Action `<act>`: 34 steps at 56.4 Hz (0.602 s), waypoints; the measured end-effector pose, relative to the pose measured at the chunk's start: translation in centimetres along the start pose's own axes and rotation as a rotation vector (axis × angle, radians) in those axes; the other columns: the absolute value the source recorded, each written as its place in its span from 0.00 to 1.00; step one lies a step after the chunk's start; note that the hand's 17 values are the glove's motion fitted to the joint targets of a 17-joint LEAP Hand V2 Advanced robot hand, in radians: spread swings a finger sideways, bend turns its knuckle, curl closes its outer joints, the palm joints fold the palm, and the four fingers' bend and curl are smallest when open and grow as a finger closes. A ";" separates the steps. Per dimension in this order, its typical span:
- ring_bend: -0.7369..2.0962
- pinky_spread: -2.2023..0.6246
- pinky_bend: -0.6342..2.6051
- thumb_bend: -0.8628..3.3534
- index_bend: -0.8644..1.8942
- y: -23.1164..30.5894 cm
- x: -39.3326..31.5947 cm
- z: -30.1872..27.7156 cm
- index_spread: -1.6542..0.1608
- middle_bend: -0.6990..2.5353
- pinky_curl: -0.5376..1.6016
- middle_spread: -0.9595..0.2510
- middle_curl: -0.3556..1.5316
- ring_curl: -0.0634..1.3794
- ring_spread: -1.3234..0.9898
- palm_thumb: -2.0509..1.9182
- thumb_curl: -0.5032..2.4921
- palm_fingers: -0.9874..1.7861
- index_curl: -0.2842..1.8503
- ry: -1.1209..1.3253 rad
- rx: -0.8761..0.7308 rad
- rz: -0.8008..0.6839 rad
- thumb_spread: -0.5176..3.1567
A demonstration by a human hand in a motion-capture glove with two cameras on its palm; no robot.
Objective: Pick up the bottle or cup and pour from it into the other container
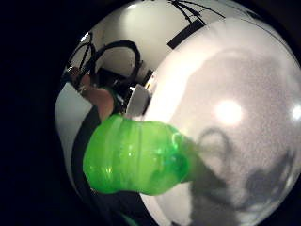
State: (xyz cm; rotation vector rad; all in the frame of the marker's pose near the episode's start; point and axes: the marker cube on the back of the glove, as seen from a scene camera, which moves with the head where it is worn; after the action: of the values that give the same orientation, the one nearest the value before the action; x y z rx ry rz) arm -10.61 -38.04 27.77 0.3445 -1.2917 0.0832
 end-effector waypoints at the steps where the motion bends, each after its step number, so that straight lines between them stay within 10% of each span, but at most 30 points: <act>1: 0.46 0.81 0.32 0.20 0.35 -0.1 -0.3 0.0 0.74 0.35 0.41 0.61 0.40 0.31 0.49 0.74 0.32 0.75 0.24 0.012 -0.001 -0.010 0.33; 34: 0.45 0.80 0.31 0.20 0.35 -8.3 -16.4 5.2 0.74 0.34 0.42 0.62 0.42 0.32 0.49 0.75 0.33 0.75 0.24 0.776 0.083 -0.047 0.32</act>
State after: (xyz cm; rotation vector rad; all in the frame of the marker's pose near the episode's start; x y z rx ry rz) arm -17.96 -45.32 11.64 0.3629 -0.5130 0.2083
